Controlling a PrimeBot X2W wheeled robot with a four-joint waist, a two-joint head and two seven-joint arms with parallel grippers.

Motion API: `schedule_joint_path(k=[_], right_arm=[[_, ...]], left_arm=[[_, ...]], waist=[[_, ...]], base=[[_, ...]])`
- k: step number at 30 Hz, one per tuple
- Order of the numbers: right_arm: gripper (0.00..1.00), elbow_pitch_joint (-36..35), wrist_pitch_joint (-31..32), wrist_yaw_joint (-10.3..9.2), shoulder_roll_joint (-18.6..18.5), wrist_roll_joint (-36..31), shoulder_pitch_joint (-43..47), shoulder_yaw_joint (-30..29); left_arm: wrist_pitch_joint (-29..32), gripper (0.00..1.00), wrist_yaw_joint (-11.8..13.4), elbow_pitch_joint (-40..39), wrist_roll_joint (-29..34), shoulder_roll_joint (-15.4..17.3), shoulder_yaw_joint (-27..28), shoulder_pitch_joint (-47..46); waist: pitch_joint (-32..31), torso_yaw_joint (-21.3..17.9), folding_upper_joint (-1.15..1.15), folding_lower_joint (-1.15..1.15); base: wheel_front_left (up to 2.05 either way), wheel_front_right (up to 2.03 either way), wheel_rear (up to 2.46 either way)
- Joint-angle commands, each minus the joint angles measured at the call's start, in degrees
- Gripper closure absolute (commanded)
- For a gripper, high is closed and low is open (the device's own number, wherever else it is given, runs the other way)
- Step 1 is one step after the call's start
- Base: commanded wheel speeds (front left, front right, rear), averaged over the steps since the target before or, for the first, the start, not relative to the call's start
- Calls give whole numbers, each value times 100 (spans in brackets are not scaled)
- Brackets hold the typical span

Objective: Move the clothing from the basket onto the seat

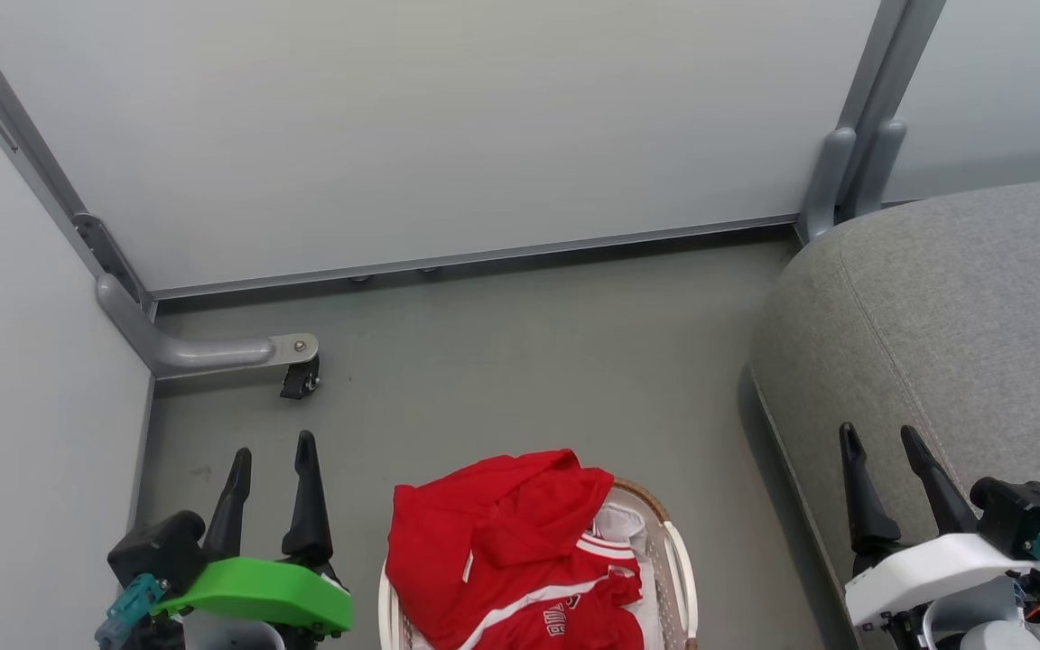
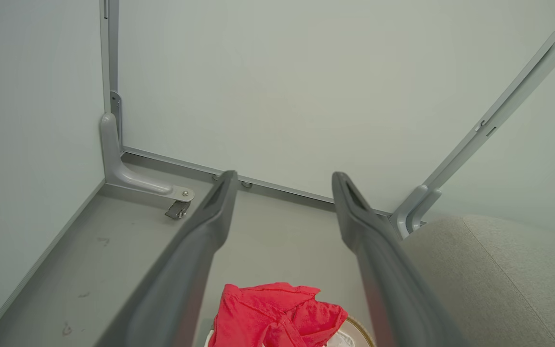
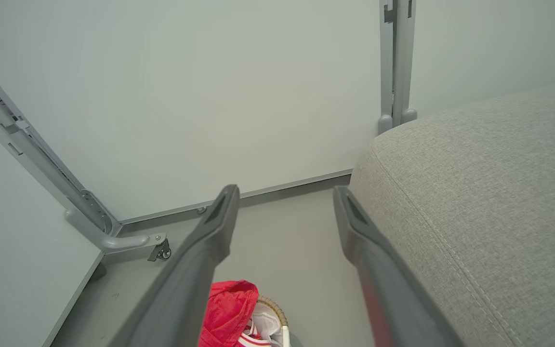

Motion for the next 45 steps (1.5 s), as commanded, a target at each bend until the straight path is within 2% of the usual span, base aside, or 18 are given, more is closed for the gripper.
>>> schedule_joint_path(k=[1, 25, 45], right_arm=[[0, -21, -59, 1, -37, -154, 33, -7], [0, -66, -359, 2, -50, -1354, 111, -10], [0, -78, -532, 1, -56, -1889, 110, -22]], left_arm=[[-47, 0, 13, -4, 131, 39, -25, 28], [-347, 0, 105, 240, 1187, 47, -198, 84], [-510, 0, 163, 409, 1738, 51, -310, 105]], waist=[[1, 6, 0, 0], [16, 64, 0, 0], [12, 105, 0, 0]], base=[[0, 0, 0], [0, 0, 0], [0, 0, 0]])
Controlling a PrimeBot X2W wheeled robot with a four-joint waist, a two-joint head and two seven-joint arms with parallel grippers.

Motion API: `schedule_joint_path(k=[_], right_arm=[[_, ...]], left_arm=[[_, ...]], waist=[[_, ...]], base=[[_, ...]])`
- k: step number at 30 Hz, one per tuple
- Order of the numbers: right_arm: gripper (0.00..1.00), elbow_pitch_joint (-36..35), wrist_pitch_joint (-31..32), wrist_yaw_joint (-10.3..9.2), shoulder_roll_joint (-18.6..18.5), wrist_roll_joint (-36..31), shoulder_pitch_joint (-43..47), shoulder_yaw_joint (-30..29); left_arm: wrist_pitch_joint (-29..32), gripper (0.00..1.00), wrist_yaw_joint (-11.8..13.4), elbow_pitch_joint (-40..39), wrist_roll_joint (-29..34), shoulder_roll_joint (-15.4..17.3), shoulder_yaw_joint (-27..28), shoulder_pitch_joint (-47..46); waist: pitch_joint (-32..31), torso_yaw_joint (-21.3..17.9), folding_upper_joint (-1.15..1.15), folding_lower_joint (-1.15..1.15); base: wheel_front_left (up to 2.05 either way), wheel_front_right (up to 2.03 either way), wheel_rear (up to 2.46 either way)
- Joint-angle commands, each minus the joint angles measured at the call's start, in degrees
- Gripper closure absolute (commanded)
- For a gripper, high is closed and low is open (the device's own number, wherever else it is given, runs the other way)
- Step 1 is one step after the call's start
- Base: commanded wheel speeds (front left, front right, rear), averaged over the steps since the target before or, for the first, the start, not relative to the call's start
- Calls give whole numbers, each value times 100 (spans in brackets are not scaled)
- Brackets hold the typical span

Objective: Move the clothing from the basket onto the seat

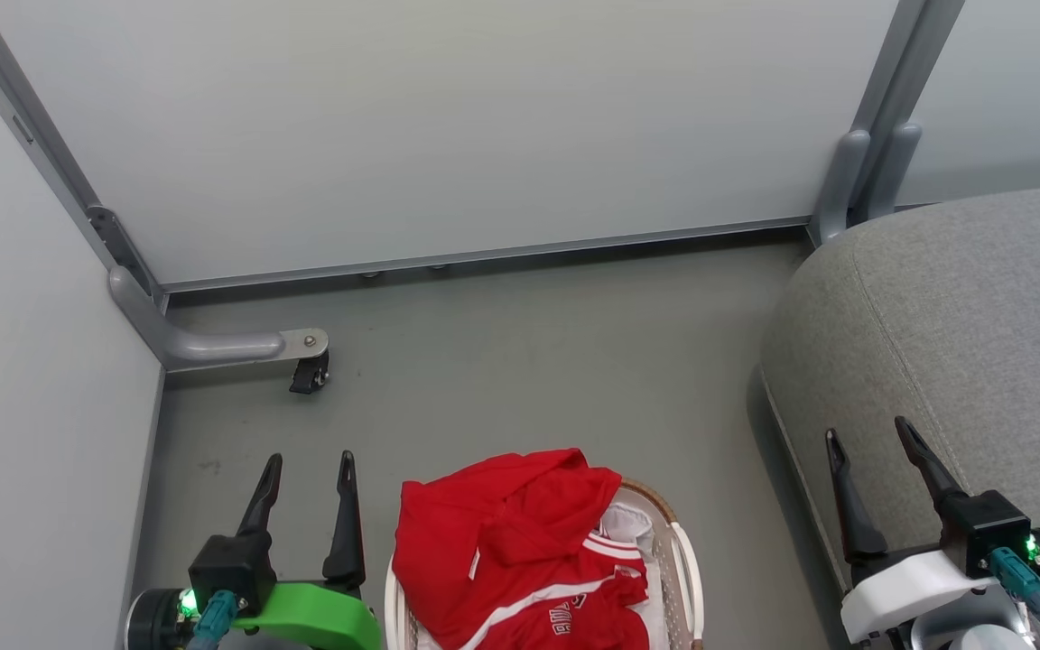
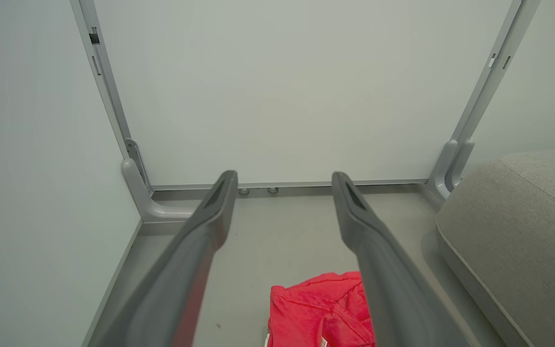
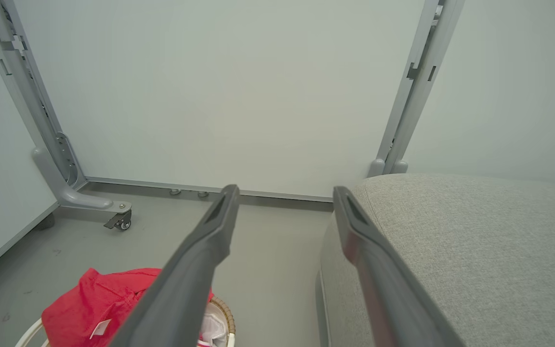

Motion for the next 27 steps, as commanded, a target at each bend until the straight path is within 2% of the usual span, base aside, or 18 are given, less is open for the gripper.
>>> schedule_joint_path(k=[1, 21, 27], right_arm=[[0, -2, -28, 0, -32, -9, 41, -15], [0, -20, -28, 0, -32, 39, -29, -48], [0, -101, -27, 0, -31, -29, -205, -69]], left_arm=[[0, 0, 30, 14, 27, 36, 12, 92], [1, 0, -5, 51, 23, 35, -104, 46], [1, 0, -104, 117, 114, 34, -303, -213]], waist=[[0, 0, 0, 0], [61, -32, 0, 0], [344, -121, 0, 0]], base=[[0, 0, 0], [0, 0, 0], [0, 0, 0]])
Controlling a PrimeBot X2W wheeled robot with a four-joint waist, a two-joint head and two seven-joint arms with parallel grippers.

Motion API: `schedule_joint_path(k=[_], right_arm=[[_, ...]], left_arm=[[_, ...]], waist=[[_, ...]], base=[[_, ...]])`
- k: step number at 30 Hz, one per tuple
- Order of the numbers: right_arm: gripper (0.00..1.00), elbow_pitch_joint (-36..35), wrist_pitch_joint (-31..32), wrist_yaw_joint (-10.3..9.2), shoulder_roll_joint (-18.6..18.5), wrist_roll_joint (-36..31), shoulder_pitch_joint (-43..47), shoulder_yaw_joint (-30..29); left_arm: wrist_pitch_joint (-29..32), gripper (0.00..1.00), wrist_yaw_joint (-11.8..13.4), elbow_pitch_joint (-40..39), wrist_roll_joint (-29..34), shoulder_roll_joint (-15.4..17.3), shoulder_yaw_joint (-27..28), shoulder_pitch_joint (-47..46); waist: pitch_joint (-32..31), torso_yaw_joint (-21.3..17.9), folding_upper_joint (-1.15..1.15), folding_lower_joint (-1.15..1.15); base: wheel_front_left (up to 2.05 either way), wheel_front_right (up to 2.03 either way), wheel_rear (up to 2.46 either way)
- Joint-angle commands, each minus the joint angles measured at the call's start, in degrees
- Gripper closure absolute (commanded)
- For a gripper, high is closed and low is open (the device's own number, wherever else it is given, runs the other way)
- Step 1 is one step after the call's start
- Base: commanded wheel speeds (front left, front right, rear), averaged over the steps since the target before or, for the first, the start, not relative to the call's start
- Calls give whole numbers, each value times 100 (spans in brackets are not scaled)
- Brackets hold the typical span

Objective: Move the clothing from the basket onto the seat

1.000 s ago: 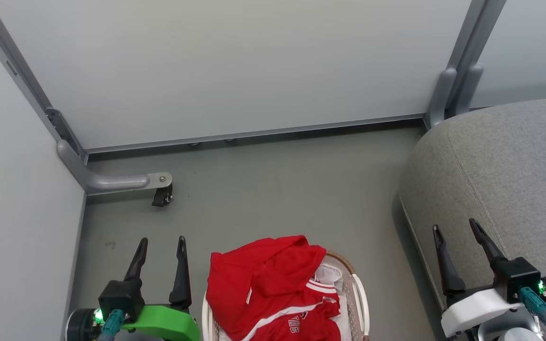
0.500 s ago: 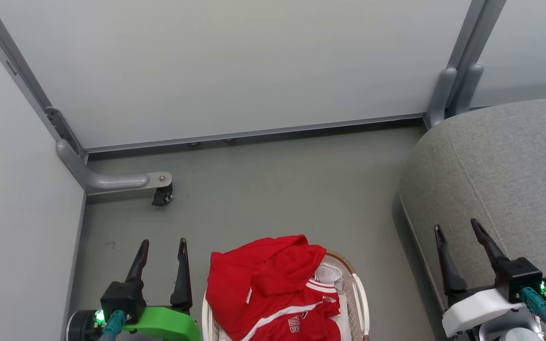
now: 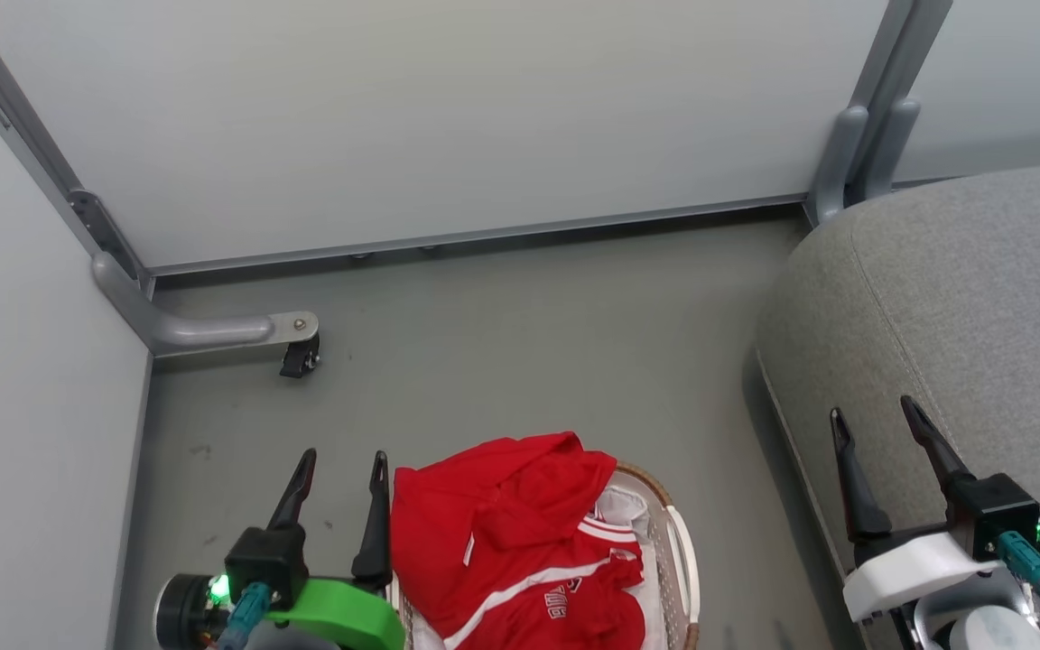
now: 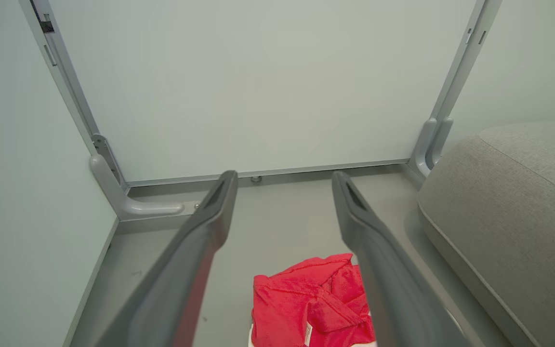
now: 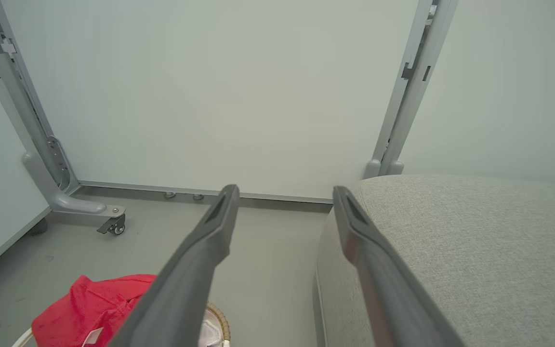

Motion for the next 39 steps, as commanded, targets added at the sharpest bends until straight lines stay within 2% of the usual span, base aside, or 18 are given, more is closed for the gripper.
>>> schedule_joint_path(k=[1, 7, 13, 16, 23, 29, 39], right_arm=[[0, -42, -26, 0, -31, -61, -123, -28], [0, -167, -26, 0, -30, -138, -583, 7], [0, -381, -20, -1, -28, -129, -1218, -1], [0, -477, -20, -1, -25, -29, -1531, 41], [0, -571, -20, -1, -21, 243, -2087, 186], [0, -711, -20, -1, -20, 553, -2389, 318], [0, -644, -20, -1, -16, 950, -2543, 566]], left_arm=[[2, 0, -51, 37, 49, 31, -69, -190], [3, 0, -246, 553, 87, 32, -574, -853], [3, 0, -369, 1333, 73, 33, -1317, -1791], [4, 0, -426, 1774, -233, 35, -1570, -2163], [3, 0, -520, 2904, -175, 41, -2373, -2852], [3, 0, -564, 3697, -99, 43, -2777, -3254], [3, 0, -579, 4690, 118, 171, -2972, -3744]], waist=[[220, -75, 0, 0], [942, -293, 0, 0], [1959, -561, 0, 0], [2431, -780, 0, 0], [3286, -1289, 0, 0], [3911, -1703, 0, 0], [4586, -2260, 0, 0]], base=[[0, 0, 0], [0, 0, 0], [0, 0, 0], [0, 0, 0], [0, 0, 0], [0, 0, 0], [0, 0, 0]])
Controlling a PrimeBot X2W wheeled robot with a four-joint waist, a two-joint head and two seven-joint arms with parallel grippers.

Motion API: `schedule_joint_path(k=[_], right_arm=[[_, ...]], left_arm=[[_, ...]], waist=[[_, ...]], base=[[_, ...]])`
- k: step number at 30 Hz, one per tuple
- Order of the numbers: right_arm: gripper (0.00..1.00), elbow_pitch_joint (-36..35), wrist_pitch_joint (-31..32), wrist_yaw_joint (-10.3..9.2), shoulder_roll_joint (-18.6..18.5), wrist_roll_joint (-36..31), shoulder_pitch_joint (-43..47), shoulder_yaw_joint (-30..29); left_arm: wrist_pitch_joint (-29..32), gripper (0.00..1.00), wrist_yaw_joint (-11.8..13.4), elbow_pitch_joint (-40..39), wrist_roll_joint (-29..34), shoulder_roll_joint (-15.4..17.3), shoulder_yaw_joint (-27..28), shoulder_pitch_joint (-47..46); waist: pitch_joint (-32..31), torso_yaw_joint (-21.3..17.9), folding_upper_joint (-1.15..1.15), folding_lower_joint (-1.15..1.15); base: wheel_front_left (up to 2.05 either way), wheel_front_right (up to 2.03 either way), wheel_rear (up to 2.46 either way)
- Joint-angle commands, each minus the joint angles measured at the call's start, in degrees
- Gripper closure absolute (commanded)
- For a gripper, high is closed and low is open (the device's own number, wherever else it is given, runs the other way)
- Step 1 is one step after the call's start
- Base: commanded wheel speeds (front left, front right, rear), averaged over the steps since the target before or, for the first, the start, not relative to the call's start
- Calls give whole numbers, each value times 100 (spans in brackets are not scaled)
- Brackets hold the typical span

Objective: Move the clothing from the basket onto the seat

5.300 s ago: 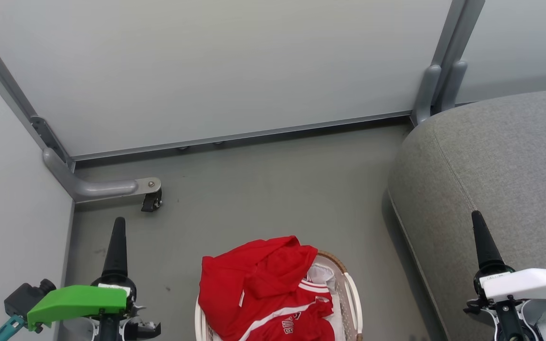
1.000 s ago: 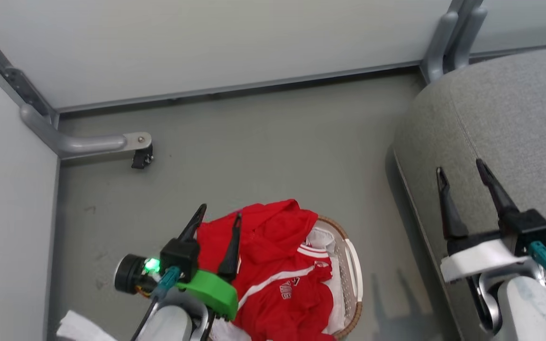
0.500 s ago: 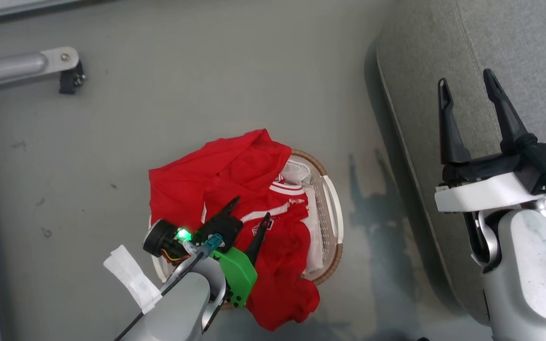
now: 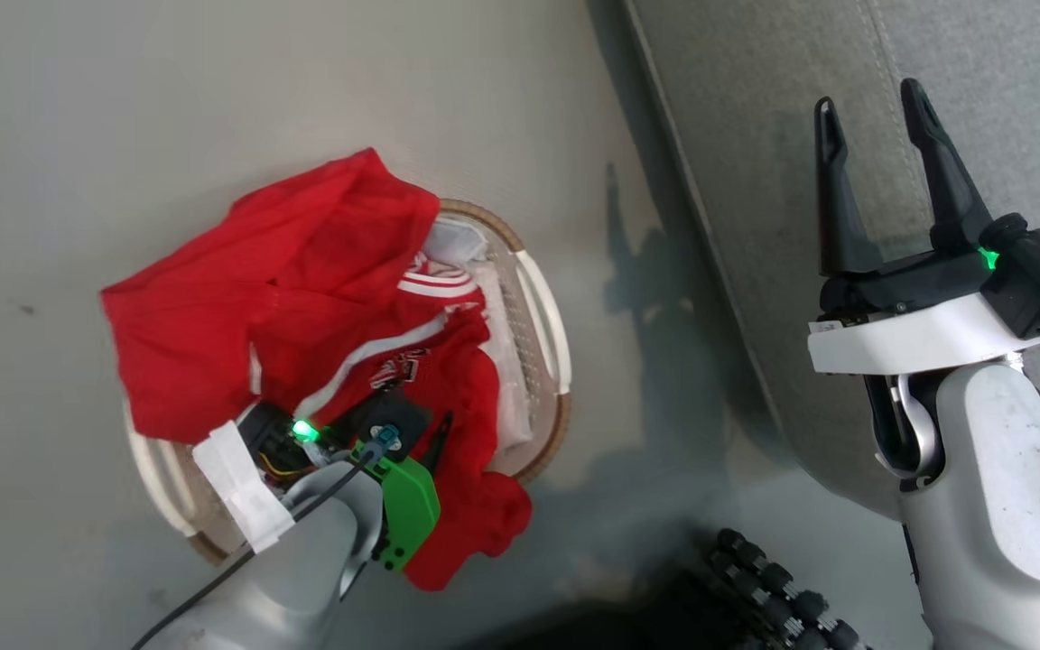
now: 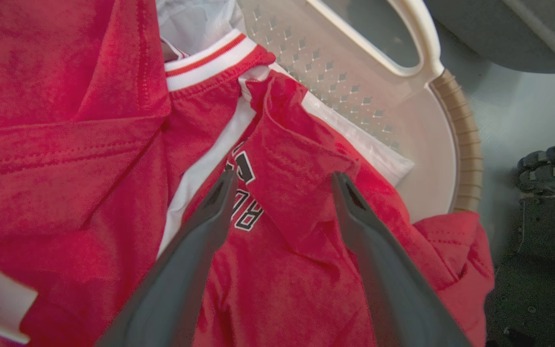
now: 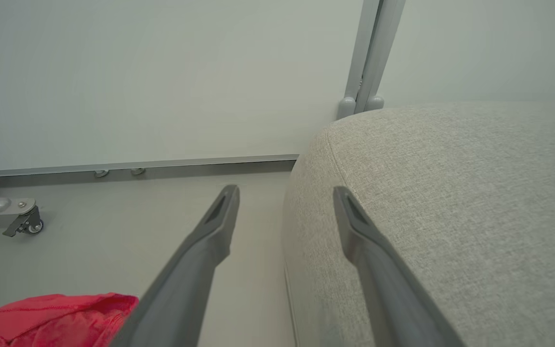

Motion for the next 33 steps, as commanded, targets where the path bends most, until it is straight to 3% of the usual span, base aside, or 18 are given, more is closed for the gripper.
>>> schedule_joint_path(k=[1, 14, 16, 17, 20, 33], right_arm=[[0, 9, -12, -4, -2, 69, -79, 35], [0, -113, -12, -4, -3, 208, -107, 250], [0, -134, -12, -4, -3, 200, -115, 257], [0, -141, -12, -4, -4, 183, -115, 257], [0, -124, -12, -4, -6, 127, -103, 222], [0, 15, -12, -4, -8, -188, 98, 88]], left_arm=[[4, 0, 7, 38, 21, 106, 13, -148], [4, 0, 163, 342, -113, 212, 162, -226], [4, 38, 181, 395, -120, 192, 166, -247], [4, 61, 192, 437, -127, 176, 158, -271], [4, 100, 203, 457, -149, 147, 161, -313], [4, 100, 251, -349, -218, 96, 299, 182]], waist=[[595, -611, 0, -1], [732, -846, 0, -1], [734, -847, 0, -1], [732, -841, 0, -1], [695, -782, 0, -1], [-106, -207, 0, -1]], base=[[0, 0, 0], [0, 0, 0], [0, 0, 0], [0, 0, 0], [0, 0, 0], [0, 0, 0]])
